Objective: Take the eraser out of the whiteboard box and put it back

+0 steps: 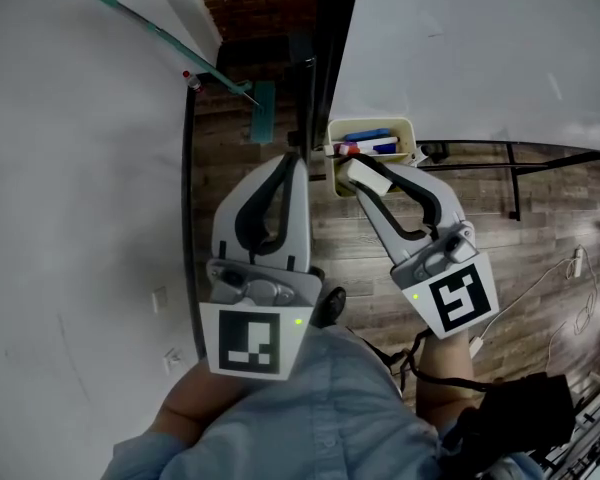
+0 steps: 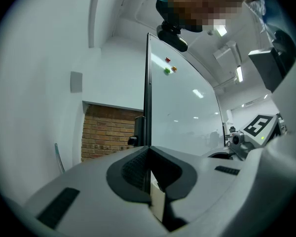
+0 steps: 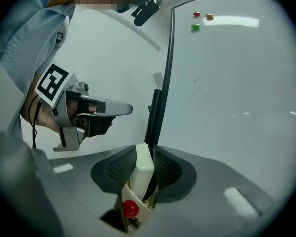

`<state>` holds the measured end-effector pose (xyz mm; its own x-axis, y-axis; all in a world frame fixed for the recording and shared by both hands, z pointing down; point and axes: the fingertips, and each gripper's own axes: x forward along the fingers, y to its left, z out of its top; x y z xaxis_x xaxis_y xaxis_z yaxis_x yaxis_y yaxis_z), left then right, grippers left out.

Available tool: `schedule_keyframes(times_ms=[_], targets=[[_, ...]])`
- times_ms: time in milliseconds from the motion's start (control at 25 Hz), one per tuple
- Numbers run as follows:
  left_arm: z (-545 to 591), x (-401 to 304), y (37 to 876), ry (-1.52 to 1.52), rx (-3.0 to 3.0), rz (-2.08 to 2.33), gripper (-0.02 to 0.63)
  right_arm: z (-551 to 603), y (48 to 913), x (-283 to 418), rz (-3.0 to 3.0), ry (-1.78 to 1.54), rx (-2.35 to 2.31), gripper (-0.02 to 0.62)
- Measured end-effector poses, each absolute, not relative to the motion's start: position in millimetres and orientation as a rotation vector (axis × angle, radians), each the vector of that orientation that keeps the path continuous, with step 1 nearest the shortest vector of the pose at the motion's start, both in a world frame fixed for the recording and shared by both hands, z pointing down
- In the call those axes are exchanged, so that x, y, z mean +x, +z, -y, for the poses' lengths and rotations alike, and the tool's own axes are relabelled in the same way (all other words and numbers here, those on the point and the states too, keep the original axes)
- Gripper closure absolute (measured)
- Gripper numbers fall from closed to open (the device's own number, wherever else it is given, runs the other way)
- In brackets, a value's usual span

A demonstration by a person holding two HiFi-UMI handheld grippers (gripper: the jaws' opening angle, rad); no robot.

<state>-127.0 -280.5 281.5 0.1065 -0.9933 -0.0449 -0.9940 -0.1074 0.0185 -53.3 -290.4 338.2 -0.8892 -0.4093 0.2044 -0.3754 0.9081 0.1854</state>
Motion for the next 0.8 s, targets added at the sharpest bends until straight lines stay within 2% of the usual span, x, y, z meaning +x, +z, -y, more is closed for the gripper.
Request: schedule_keyframes(times_ms=[360, 800], targets=[[294, -128, 293, 0.041, -2.349, -2.102, 0.601, 294, 372, -62, 2.785, -0.151, 0.507, 0.482], [300, -121, 296, 0.026, -2.357, -2.096, 0.601, 295, 373, -58, 2.777, -0.127, 0.502, 0.462]])
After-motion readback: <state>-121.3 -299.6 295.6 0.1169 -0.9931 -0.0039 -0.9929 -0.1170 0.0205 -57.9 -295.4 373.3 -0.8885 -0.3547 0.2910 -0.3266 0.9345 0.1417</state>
